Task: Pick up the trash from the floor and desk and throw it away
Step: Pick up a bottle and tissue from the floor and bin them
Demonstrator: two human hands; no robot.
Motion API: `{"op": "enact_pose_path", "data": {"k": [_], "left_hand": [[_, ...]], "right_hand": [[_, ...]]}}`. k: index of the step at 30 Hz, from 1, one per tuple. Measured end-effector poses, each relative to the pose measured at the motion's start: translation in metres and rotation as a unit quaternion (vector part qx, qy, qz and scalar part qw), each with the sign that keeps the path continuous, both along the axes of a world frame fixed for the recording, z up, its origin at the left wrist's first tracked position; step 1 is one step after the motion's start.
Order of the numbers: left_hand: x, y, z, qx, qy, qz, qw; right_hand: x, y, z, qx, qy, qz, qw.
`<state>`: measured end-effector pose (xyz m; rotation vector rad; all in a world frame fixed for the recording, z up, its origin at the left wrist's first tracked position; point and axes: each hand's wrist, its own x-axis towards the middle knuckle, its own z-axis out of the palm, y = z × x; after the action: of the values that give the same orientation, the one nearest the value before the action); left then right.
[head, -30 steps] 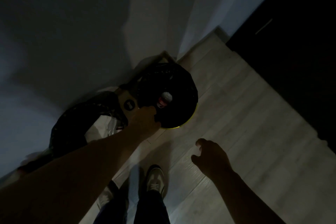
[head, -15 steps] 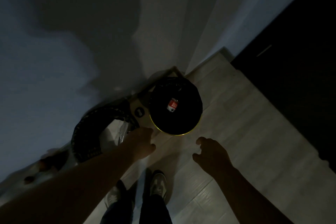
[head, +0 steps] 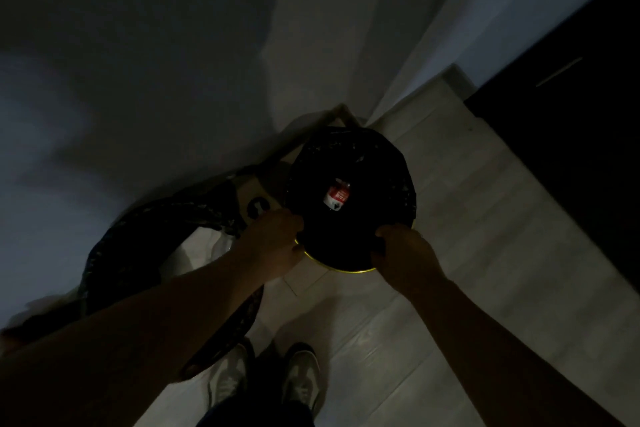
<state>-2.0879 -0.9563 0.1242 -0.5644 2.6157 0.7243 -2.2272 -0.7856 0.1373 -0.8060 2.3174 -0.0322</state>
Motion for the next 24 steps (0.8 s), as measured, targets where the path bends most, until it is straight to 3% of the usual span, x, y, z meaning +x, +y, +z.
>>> {"op": "enact_pose_path", "data": {"k": [5, 9, 15, 21, 24], "left_hand": [[-0.039, -0.018, -0.043, -0.005, -0.021, -0.06, 0.998], [-0.047, -0.027, -0.066, -0.066, -0.054, -0.134, 0.987], [-0.049, -0.026, -0.072, -0.109, -0.046, -0.144, 0.982], [-0.059, -0.027, -0.086, -0.128, -0.079, -0.167, 0.974], [-0.059, -0.037, -0.078, -0.138, 0.004, -0.213, 0.967]], "right_hand": [[-0.028, -0.021, -0.047, 0.002, 0.026, 0.062, 0.998], [-0.045, -0.031, -0.072, 0.078, 0.059, 0.111, 0.989], [-0.048, -0.02, -0.09, 0.179, 0.089, 0.098, 0.975], [-0.042, -0.006, -0.096, 0.138, 0.131, 0.132, 0.973], [-0.046, 0.0, -0.083, 0.101, 0.135, 0.104, 0.98]]}}
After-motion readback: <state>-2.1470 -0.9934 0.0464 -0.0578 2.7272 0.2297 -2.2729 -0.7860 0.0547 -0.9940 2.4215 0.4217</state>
